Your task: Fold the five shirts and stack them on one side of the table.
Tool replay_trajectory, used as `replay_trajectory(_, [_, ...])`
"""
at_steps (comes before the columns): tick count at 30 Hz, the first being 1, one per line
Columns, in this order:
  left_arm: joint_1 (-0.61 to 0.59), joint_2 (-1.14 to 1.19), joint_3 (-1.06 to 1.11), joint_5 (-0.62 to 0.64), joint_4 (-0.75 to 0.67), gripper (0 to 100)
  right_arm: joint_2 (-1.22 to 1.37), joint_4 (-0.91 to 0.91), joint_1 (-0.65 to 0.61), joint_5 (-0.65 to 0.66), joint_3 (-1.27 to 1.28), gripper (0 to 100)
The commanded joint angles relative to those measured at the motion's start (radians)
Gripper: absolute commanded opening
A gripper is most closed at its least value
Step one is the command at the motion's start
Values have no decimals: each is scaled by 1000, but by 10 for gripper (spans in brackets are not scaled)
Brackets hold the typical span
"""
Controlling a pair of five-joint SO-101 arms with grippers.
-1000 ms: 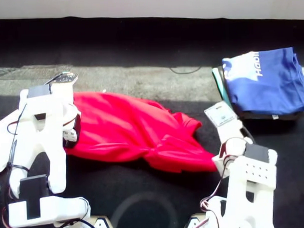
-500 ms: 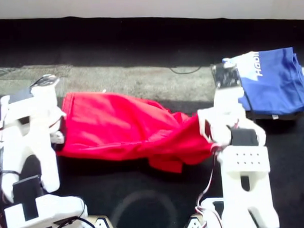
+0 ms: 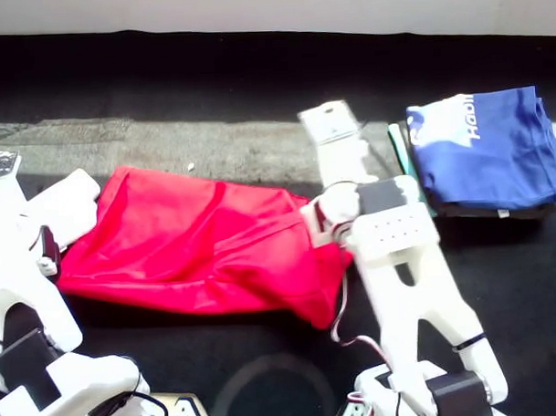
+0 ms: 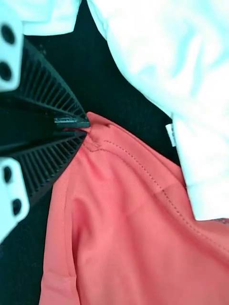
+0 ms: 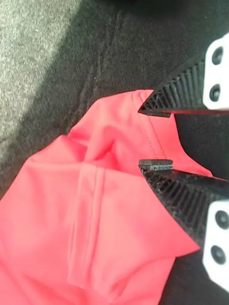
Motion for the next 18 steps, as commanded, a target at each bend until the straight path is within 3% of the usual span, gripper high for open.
replay_trajectory(1, [-12, -35, -27, -11, -12, 9, 10, -12, -35, -40, -62, 152])
replay_trajectory(6, [-12, -35, -35, -11, -12, 9, 122, -56, -108, -123, -140, 152])
replay_trajectory(18, [-4, -36, -27, -11, -12, 9, 545, 272, -176, -196, -647, 152])
